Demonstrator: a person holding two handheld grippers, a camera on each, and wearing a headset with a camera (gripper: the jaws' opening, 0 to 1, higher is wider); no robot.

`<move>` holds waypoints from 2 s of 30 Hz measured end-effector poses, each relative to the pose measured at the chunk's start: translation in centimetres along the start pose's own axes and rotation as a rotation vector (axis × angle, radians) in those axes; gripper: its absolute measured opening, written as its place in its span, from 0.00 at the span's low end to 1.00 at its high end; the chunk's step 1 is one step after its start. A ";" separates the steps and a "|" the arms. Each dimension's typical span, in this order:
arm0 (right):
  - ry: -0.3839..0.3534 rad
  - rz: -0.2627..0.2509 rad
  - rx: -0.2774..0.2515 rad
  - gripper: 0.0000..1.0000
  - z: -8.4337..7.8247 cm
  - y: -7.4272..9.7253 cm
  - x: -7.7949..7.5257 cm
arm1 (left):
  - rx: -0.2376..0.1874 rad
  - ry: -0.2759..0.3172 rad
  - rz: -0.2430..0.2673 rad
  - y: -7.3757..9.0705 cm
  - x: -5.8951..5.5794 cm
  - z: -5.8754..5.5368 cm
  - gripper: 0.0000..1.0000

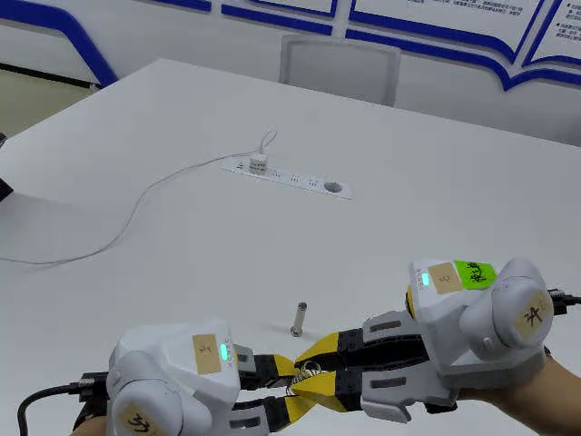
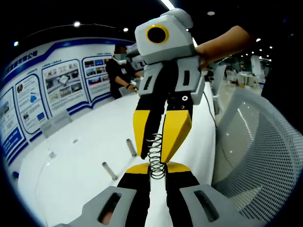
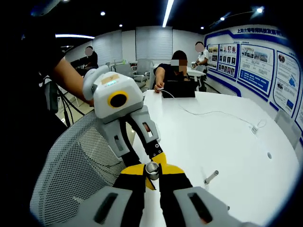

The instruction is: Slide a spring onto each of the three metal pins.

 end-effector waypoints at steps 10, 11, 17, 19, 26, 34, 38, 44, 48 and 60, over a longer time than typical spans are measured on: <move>0.004 -0.014 0.015 0.11 0.5 -0.9 -0.8 | 0.069 0.084 0.054 0.6 0.9 -0.8 0.16; 0.005 -0.015 0.019 0.11 0.6 -0.9 -1.0 | 0.062 0.084 0.074 0.7 1.0 -0.8 0.20; 0.010 -0.057 0.011 0.11 1.3 0.1 -2.5 | 0.067 0.167 0.161 0.8 2.2 -1.1 0.45; 0.019 -0.074 0.017 0.11 1.5 0.5 -3.0 | 0.065 0.176 0.193 0.8 2.5 -1.2 0.56; 0.035 -0.127 0.035 0.11 1.8 1.6 -4.7 | 0.110 0.264 0.248 0.7 3.0 -2.1 0.69; -0.012 -0.206 0.066 0.11 1.4 2.7 -7.0 | 0.090 0.329 0.261 0.8 3.2 -2.1 0.86; -0.044 -0.236 0.061 0.11 1.2 2.8 -8.0 | 0.089 0.330 0.253 0.6 2.9 -2.1 0.95; -0.104 -0.286 0.060 0.11 0.7 2.7 -9.8 | 0.085 0.352 0.253 0.6 3.0 -2.2 1.00; -0.165 -0.298 0.049 0.11 0.4 2.3 -10.9 | 0.098 0.362 0.260 0.6 3.1 -2.4 1.00; -0.237 -0.286 0.092 0.11 -0.7 0.2 -12.5 | 0.132 0.375 0.268 0.6 3.1 -2.9 1.00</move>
Point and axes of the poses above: the centre of the closed fingertips' face, and the gripper's own axes: y roughly backward along the fingers, x roughly to its left, z roughly out of its top, the point moved 9 cm from there along y, roughly backward along the fingers, and after that the axes turned 13 degrees about z, right-handed, at the moved point
